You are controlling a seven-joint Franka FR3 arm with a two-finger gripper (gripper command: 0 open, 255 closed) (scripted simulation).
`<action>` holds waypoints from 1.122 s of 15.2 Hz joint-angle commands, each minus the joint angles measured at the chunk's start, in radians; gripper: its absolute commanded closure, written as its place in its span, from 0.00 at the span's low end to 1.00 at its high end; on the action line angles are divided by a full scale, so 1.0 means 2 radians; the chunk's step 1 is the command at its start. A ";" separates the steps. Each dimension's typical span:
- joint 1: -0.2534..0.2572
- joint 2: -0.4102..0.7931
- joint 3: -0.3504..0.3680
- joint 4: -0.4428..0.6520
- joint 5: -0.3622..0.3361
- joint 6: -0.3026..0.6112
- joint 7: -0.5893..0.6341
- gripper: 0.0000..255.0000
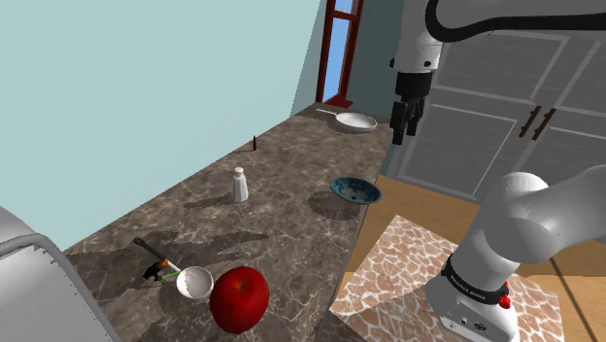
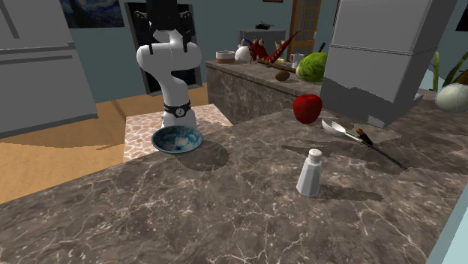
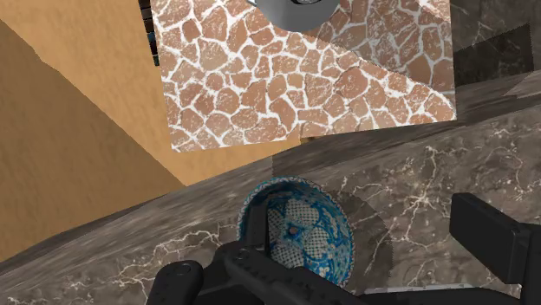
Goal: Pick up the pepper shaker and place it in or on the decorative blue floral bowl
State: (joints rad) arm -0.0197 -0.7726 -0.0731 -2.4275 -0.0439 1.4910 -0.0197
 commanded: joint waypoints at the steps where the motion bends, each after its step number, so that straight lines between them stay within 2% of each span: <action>1: 0.000 0.000 0.000 0.000 0.000 0.000 0.000 0.00; 9: 0.024 0.140 0.035 0.057 0.039 0.079 0.046 0.00; 17: 0.041 0.288 0.062 0.154 0.061 0.128 0.085 0.00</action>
State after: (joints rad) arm 0.0590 -0.2374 0.0451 -2.1490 0.0737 1.7360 0.1410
